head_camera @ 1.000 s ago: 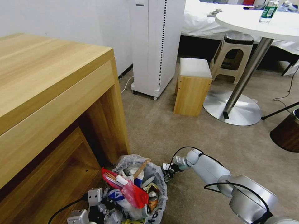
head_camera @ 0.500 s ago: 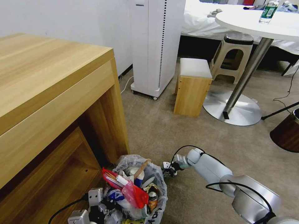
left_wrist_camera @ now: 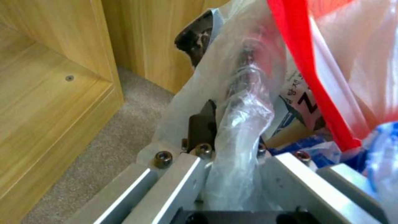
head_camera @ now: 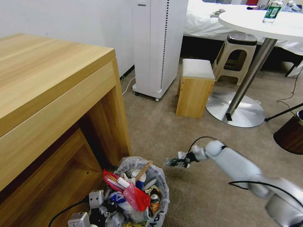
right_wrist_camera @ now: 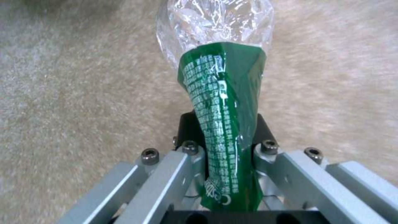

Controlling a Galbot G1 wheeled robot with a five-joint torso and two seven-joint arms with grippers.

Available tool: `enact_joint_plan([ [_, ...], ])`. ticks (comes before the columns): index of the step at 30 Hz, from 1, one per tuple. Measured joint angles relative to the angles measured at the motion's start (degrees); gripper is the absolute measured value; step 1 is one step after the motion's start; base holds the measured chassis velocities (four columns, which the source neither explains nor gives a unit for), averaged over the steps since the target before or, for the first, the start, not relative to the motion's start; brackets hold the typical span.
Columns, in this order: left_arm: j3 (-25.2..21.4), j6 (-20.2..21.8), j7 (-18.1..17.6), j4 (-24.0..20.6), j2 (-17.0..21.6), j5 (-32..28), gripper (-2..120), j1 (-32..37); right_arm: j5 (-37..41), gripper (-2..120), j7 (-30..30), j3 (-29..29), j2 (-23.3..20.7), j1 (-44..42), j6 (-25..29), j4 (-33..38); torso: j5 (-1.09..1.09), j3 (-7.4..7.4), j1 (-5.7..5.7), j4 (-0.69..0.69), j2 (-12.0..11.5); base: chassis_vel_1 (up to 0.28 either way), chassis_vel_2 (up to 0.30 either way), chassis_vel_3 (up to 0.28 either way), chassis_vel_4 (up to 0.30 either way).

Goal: Pick up the trash bin and place the garbage on the floor into it.

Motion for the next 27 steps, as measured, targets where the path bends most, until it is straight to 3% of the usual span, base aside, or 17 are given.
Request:
enact_joint_plan([
  [5, -0.45, 0.19, -0.03, -1.01, 0.33, -0.42, 0, 0.33, 4.28, 9, -0.78, 3.24, -4.32, -1.52, -1.25, 8.86, -0.02, 0.0, 0.0, 0.01, 0.0, 0.0, 0.0, 0.0, 0.0],
  [13, -1.02, 0.23, -0.04, -1.68, 0.57, -0.56, 0, 1.02, 7.63, 9, -2.34, 7.99, -6.41, -4.44, -1.68, 18.47, -0.02, 0.0, 0.0, 0.0, 0.0, 0.0, 0.0, 0.0, 0.0],
  [17, -1.44, -0.07, -0.11, -1.53, 0.34, -0.64, 0, 0.9, 15.35, 9, -2.06, 12.24, -8.56, -6.16, -3.3, 32.2, -0.03, 0.0, 0.0, 0.01, 0.01, 0.0, 0.0, 0.0, 0.0],
  [27, -1.26, -0.14, -0.2, -0.17, -1.41, -0.12, 0, 0.73, 25.08, 9, -0.77, 11.6, -10.84, -6.61, -6.62, 48.71, -0.04, 0.0, 0.0, 0.0, 0.01, 0.0, 0.0, 0.0, 0.0],
])
